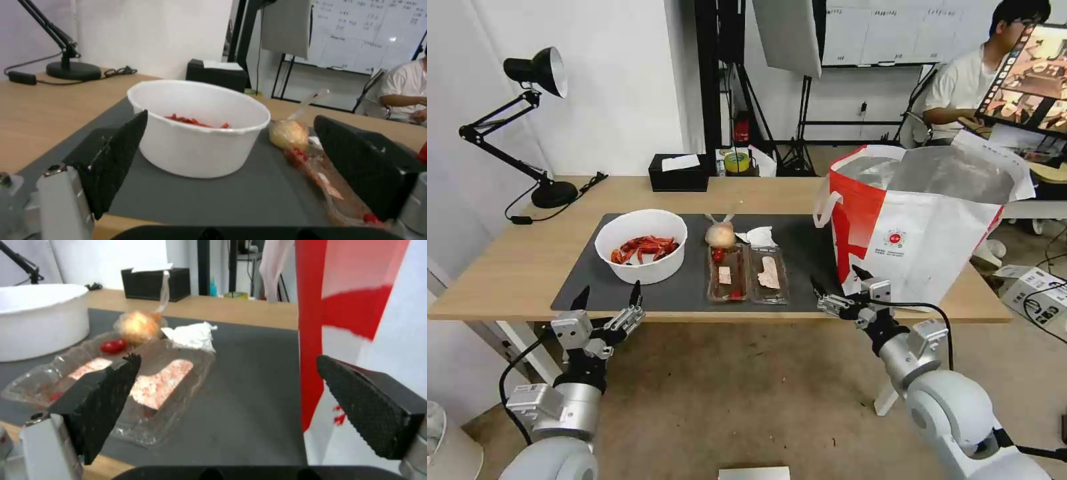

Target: Pick up the trash from the table and place it into the takeout bag.

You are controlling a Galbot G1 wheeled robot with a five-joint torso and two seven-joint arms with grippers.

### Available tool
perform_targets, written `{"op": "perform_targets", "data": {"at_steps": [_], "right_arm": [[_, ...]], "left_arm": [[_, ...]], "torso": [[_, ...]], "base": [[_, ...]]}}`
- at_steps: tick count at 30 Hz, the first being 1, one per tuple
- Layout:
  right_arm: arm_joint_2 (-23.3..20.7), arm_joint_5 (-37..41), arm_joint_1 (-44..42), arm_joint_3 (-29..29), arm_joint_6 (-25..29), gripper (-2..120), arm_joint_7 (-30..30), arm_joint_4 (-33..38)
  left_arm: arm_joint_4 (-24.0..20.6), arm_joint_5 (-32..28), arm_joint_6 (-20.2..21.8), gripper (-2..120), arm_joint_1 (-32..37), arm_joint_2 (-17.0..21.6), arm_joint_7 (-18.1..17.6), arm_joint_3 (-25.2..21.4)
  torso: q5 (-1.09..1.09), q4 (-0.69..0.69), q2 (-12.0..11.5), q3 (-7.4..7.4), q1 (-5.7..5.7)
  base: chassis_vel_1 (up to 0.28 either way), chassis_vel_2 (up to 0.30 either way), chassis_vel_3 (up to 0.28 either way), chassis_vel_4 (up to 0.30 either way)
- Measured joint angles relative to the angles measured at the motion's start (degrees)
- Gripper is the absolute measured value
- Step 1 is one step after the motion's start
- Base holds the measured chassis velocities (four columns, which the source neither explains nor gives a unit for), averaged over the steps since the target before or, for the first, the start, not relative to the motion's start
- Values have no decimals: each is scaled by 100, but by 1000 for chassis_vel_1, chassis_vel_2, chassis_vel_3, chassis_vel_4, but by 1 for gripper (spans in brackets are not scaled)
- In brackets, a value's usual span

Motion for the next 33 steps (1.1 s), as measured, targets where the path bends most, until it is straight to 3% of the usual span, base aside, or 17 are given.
{"op": "perform_targets", "data": {"at_steps": [33], "right_arm": [[411, -484, -523, -107, 423, 100, 18, -282]], "left_arm": [[428, 287, -152, 100, 133, -132, 172, 206]], "torso": [[0, 0, 0, 0, 0]], "base": [[0, 0, 0, 0]]}}
